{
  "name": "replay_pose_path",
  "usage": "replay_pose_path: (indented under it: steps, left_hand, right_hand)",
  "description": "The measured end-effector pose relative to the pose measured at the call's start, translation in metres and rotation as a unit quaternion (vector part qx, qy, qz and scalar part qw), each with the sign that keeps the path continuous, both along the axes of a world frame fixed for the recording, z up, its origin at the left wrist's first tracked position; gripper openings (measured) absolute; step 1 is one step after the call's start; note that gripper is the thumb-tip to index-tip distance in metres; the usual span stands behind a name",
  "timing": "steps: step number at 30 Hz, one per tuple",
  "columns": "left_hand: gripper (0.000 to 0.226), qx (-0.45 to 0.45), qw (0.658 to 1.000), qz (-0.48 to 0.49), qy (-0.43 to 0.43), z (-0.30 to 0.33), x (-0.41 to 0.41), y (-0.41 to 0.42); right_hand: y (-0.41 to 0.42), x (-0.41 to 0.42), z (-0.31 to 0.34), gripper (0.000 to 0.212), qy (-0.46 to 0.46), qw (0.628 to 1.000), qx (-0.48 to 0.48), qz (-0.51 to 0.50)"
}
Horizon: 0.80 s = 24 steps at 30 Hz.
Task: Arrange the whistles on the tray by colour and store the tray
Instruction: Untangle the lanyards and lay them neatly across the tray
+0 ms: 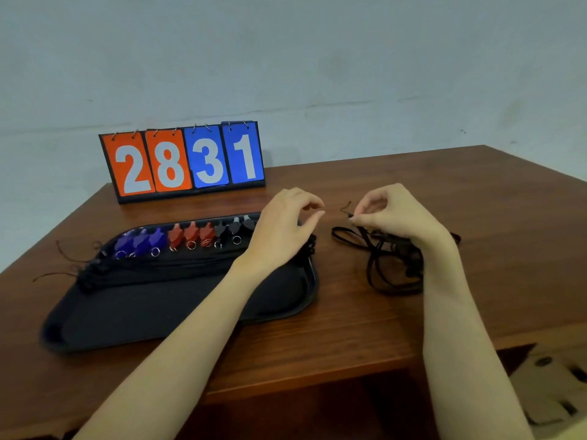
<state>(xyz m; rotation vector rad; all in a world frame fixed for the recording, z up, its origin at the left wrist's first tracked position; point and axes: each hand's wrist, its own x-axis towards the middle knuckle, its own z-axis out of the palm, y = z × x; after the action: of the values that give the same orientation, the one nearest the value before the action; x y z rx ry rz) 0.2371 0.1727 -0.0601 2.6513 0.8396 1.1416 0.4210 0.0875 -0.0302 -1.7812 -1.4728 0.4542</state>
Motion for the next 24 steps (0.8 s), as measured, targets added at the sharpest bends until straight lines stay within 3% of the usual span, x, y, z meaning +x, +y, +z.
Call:
replay_pose_path:
  steps: [4,9,18,24]
  left_hand:
    - [0.023,-0.006,0.999,-0.033,-0.027,0.0,0.003,-0.004]
    - [0.032,-0.023,0.997,-0.056,-0.049,0.0,0.003,-0.006]
    - [0.014,-0.008,0.999,-0.026,-0.028,0.002,0.002,-0.007]
    - [0.01,0.01,0.979,0.083,-0.186,0.011,-0.008,-0.003]
  right_hand:
    - [-0.003,-0.003,0.002,0.011,0.064,0.998,0.023,0.008]
    - [-0.001,-0.004,0.002,0.01,0.046,0.996,0.049,0.051]
    - [-0.002,-0.007,0.002,0.012,0.068,0.993,0.053,0.083]
    - [-0.01,-0.002,0.007,0.032,0.104,0.992,0.07,0.016]
